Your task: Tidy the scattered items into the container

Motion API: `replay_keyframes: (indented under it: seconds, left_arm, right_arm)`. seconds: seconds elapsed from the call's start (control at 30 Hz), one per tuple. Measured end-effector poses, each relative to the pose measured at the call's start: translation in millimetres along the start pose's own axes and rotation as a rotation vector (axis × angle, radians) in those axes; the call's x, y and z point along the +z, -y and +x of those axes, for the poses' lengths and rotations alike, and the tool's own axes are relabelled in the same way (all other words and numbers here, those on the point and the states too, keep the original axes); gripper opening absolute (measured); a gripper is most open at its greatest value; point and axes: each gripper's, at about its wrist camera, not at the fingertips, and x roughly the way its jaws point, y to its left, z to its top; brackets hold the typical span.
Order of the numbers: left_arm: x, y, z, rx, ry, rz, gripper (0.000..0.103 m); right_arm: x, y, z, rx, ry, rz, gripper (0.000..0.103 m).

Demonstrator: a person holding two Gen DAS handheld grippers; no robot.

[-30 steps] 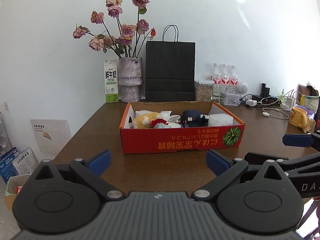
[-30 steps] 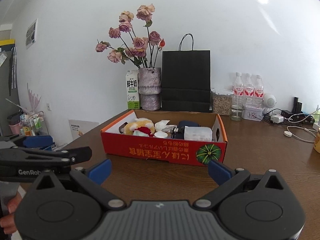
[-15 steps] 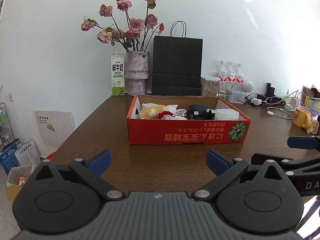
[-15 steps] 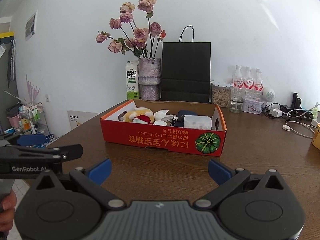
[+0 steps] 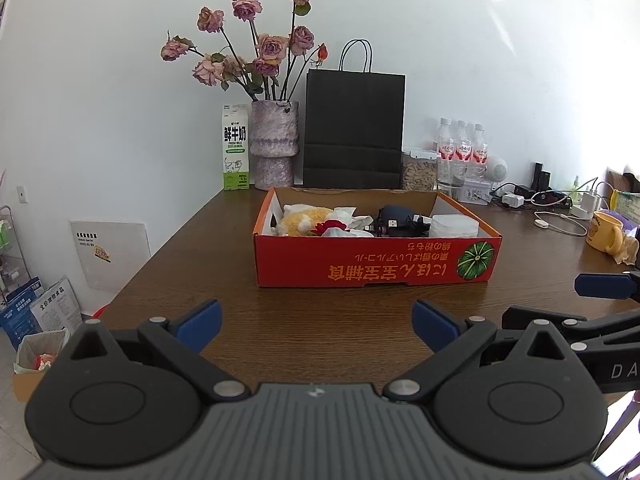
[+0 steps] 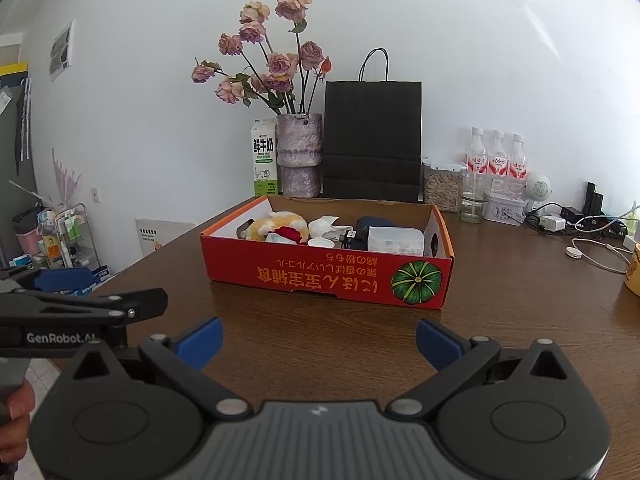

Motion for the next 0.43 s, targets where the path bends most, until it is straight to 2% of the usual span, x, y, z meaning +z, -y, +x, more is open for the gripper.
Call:
replay_keyframes:
  seconds: [0.43]
  left_arm:
    - [-0.3,1.3,0.2,-0.021,0.007,0.005,0.103]
  right_arm:
    - [0.8,1.3,3.3,-0.003,-0.012,0.003,0.103]
